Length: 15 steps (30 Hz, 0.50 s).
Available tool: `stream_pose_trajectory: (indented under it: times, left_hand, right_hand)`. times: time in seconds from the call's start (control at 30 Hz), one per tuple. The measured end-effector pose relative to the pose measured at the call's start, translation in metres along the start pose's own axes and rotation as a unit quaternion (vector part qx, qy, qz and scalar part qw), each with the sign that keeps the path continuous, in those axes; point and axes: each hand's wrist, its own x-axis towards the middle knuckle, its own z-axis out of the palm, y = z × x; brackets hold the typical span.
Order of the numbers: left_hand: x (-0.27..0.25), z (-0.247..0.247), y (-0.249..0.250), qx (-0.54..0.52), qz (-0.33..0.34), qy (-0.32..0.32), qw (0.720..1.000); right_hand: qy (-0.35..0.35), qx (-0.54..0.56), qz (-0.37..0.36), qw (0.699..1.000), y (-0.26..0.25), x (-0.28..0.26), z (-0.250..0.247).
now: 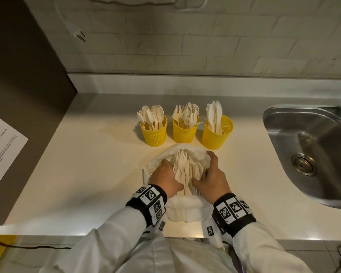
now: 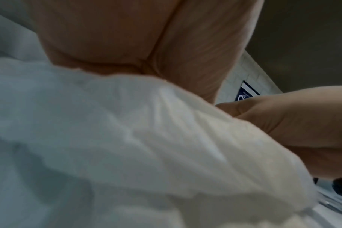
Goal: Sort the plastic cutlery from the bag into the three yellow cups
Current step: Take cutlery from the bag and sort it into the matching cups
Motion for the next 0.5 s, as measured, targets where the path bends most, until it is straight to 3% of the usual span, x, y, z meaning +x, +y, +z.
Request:
stream_pose_trajectory:
  times: [0.3, 0.5]
  left_hand:
    - [0.0088, 0.0020, -0.0005, -0.043, -0.019, 0.002, 0.999]
    - [0.0110, 0.0013, -0.0016, -0.031, -0.027, -0.027, 0.999]
  right_hand:
    - [-0.031, -0.016, -0.016, 0.999, 0.0021, 0.0020, 0.0065]
    - [0.008, 0.071, -0.028, 0.997, 0.0090, 0.0003, 0.0036]
